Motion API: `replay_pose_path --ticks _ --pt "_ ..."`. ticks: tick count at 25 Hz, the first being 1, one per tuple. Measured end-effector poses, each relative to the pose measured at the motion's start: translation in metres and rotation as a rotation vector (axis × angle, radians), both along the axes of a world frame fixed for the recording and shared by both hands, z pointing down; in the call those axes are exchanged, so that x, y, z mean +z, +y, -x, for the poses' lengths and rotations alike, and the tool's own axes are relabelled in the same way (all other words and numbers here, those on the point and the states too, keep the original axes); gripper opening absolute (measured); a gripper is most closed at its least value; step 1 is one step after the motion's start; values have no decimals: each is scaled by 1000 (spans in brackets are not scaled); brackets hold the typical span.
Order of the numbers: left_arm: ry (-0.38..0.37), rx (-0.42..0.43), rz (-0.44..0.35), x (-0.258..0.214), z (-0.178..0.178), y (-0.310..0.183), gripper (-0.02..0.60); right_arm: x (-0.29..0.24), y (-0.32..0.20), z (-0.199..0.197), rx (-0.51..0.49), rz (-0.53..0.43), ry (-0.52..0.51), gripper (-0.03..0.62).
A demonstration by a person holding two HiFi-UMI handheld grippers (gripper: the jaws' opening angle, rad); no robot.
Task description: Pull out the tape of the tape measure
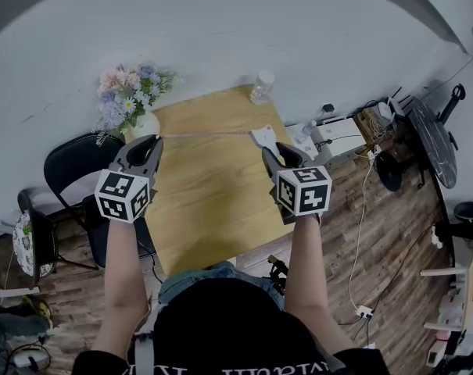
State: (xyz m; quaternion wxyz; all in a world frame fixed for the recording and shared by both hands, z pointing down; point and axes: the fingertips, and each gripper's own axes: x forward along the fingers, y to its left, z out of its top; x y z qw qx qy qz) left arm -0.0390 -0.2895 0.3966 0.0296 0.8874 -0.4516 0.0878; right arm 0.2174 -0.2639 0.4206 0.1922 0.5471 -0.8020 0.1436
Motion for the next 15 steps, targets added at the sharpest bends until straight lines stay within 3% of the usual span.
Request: replay_pose_path --ticks 15 --pt "-14 -203 126 76 19 -23 41 74 -39 17 -98 122 13 143"
